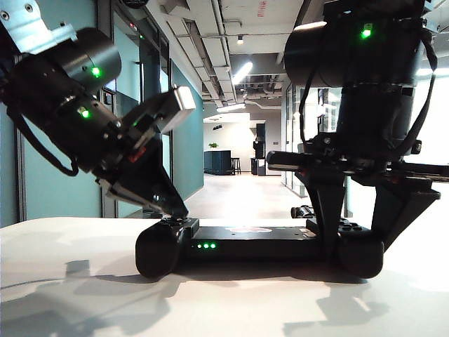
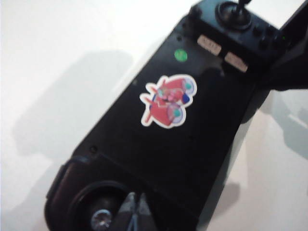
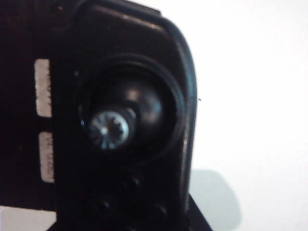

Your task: Push the left joystick on the remote control sitting on the white table forward to make the robot dog walk in a straight line until it approaches the door.

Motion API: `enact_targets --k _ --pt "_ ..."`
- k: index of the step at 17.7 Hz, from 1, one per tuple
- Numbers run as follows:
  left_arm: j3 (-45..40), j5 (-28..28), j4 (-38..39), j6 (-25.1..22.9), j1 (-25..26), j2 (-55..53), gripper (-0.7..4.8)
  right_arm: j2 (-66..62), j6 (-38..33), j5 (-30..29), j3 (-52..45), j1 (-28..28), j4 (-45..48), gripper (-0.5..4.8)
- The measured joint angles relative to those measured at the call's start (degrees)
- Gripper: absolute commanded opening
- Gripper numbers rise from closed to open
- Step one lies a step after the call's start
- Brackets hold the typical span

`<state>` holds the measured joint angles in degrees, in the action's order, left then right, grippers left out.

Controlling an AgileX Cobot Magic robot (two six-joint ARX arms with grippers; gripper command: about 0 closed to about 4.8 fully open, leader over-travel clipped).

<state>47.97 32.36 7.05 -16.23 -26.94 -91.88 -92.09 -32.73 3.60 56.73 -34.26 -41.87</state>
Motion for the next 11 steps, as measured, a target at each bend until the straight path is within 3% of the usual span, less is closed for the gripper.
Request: enact_targets --k 11 --pt "0.0 -1.7 -1.6 0.4 0.0 -0.4 -0.06 0.0 -0.3 0.0 0.0 0.0 0.0 0.53"
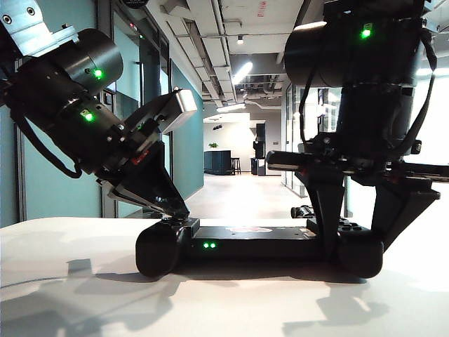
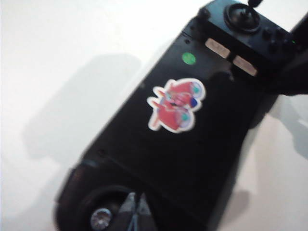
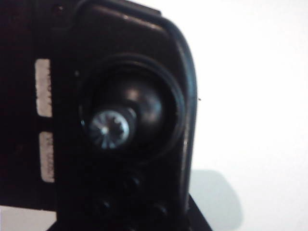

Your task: Push the left joystick on the remote control sitting on the white table forward to make the robot dog walk in a straight line until it approaches the door.

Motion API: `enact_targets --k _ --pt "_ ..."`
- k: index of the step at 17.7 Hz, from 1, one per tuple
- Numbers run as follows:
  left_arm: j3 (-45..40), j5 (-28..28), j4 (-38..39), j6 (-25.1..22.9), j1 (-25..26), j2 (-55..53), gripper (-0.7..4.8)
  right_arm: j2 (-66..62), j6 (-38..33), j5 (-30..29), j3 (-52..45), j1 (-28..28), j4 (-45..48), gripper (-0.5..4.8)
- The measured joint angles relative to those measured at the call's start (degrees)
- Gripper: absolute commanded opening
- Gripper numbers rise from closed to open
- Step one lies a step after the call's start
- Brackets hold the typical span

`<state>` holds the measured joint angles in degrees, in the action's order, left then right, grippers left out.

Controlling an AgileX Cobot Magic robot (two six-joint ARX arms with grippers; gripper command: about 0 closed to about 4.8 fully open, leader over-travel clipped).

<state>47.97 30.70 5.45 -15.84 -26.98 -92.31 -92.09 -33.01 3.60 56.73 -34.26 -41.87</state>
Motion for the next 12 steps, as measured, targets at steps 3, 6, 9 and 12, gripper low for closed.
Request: enact_targets --k 3,6,9,12 --pt "0.0 -0.6 -0.7 0.0 0.0 -0.1 -0.06 0.0 0.0 0.0 0.0 0.0 0.0 0.53" --pt "0.0 -0.7 -0.9 0.2 0.0 -0.1 -0.06 0.0 0.0 0.0 0.0 0.0 0.0 0.53" --pt "0.0 -0.8 -0.9 0.2 0.0 -0.1 -0.06 0.0 0.0 0.0 0.0 0.0 0.0 0.53" --pt "0.0 -0.8 -0.9 0.2 0.0 -0.1 -0.06 0.0 0.0 0.0 0.0 0.0 0.0 0.53"
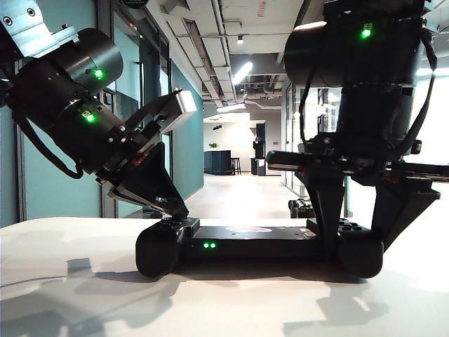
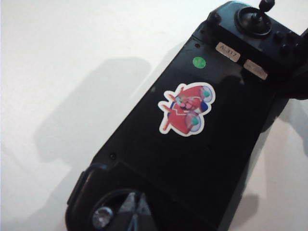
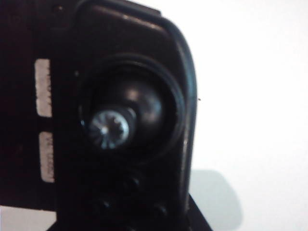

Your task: Push the left joystick on the remote control sitting on the white table forward to make the robot dog walk in a straight line until it approaches the door.

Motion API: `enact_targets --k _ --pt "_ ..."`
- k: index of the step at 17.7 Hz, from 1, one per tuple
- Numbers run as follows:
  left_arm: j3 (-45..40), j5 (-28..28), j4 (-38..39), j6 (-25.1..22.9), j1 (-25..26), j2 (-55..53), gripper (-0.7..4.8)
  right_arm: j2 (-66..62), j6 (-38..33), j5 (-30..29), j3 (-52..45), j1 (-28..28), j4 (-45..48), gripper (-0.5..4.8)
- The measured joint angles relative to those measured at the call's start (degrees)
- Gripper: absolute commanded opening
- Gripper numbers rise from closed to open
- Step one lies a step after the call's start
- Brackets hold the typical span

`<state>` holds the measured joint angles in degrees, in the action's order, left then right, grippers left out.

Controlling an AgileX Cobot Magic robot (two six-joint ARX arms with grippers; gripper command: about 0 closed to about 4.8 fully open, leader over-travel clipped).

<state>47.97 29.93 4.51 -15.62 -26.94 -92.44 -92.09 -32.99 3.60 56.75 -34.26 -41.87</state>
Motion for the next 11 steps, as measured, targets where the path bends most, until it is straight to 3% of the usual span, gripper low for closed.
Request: enact_targets --k 11 --pt "0.0 0.0 0.0 0.0 0.0 0.0 -0.06 0.0 0.9 0.0 0.0 0.0 0.0 0.53"
